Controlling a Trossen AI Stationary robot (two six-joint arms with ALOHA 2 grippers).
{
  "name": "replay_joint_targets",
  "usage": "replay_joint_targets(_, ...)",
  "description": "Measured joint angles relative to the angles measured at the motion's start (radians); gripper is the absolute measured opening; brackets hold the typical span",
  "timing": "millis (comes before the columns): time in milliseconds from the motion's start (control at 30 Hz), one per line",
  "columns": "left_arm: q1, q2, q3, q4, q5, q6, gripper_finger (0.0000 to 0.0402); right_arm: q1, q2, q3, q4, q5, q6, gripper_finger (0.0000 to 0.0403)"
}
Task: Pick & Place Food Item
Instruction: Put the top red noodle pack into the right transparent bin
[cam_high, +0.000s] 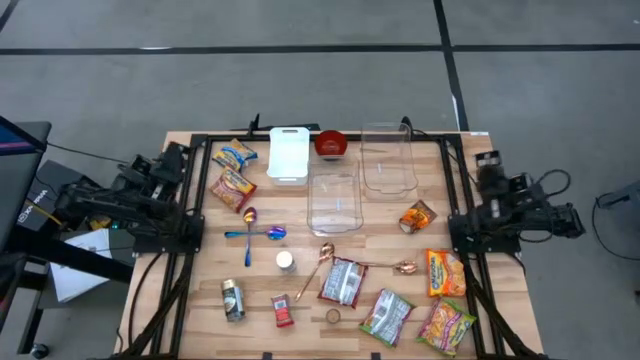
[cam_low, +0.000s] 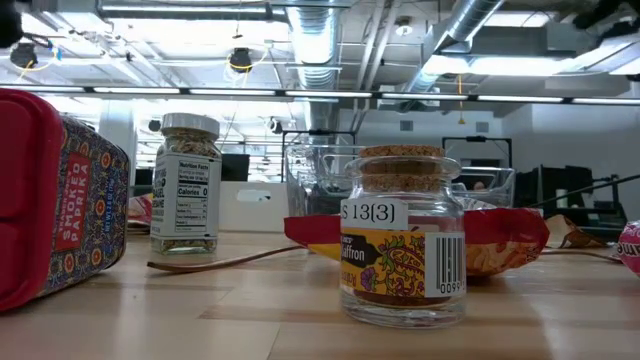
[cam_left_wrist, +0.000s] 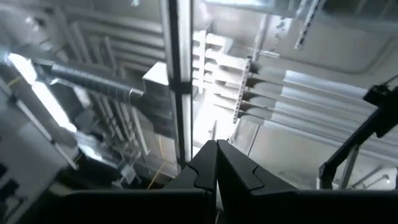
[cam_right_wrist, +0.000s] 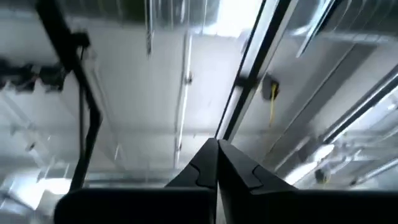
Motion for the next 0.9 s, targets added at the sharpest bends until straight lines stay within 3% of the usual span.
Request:
replay_joint_targets(300, 0.0, 0.048, 0.173, -0.018, 0.015, 0.166, 0.0002, -0.001, 0.001, 0.162, 0.03, 0.007, 0.045, 0.0)
replay_joint_targets(500, 0.0, 0.029, 0.266, -0.149, 0.014, 0.255, 0.0011, 0.004, 0.003, 0.323, -0.052, -0.073, 0.058, 0.0)
replay_joint_targets(633, 0.0, 0.051, 0.391, -0.454, -0.009, 0.346, 0.0057, 0.003, 0.024, 0.48, -0.361, 0.003, 0.06, 0.0025)
replay_joint_targets(733, 0.0, 0.115, 0.533, -0.716, -0.199, 0.444, 0.0113, 0.003, 0.089, 0.606, -0.568, 0.081, 0.097, 0.007)
replay_joint_targets(900, 0.0, 0.264, 0.82, -1.319, -0.472, 0.51, 0.0215, 0.003, 0.198, 0.776, -0.78, 0.111, 0.108, 0.0159)
